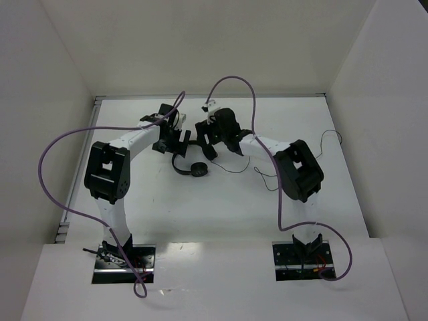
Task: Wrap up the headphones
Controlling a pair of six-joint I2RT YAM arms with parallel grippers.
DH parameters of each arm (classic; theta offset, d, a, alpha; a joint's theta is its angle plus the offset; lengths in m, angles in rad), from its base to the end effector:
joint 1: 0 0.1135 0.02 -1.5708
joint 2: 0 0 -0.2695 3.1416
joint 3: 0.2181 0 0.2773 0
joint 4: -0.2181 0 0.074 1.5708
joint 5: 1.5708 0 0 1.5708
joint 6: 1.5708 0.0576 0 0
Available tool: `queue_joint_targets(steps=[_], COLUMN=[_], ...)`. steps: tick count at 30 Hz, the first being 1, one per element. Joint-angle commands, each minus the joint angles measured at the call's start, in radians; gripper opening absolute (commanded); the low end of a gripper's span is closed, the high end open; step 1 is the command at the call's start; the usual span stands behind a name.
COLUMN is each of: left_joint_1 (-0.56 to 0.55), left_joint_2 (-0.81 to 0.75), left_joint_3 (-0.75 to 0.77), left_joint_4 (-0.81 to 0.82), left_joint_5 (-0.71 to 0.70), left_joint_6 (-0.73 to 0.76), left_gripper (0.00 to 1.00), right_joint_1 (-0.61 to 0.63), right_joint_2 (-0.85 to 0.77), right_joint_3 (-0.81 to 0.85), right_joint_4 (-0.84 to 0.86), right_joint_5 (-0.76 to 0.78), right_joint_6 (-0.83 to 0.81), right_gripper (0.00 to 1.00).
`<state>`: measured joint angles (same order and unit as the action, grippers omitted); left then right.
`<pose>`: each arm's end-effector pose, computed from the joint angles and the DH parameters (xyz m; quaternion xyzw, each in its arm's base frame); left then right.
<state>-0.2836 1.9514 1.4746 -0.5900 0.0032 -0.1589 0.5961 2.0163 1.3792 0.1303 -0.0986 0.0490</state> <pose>0.4336 -0.1266 0.1775 0.0607 0.9665 -0.0562 0.2429 0.4141 0.2878 0.1801 -0.2566 0.8220 0.2009 0.4671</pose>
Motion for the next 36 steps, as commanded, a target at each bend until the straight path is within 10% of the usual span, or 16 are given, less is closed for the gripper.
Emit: queue_joint_targets(steps=[1, 14, 22, 36], left_joint_1=[0.006, 0.006, 0.006, 0.006], left_joint_2=[0.011, 0.011, 0.011, 0.015], left_joint_3=[-0.014, 0.015, 0.035, 0.066], left_joint_4=[0.041, 0.021, 0.021, -0.034], left_joint_5=[0.009, 0.009, 0.018, 0.119], left_joint_6=[0.015, 0.024, 0.015, 0.042], left_gripper=[1.0, 1.0, 1.0, 1.0], right_joint_1=[0.007, 0.007, 0.007, 0.007], right_joint_2=[0.07, 0.111, 0.061, -0.082], right_joint_3=[0.081, 0.075, -0.064, -0.347], right_joint_4=[-0.055, -0.149, -0.013, 0.293], right_joint_5=[0.043, 0.025, 0.034, 0.105], right_joint_6=[-0.047, -0.037, 0.008, 0.158], right_gripper=[0.8, 0.73, 0.3, 0.29])
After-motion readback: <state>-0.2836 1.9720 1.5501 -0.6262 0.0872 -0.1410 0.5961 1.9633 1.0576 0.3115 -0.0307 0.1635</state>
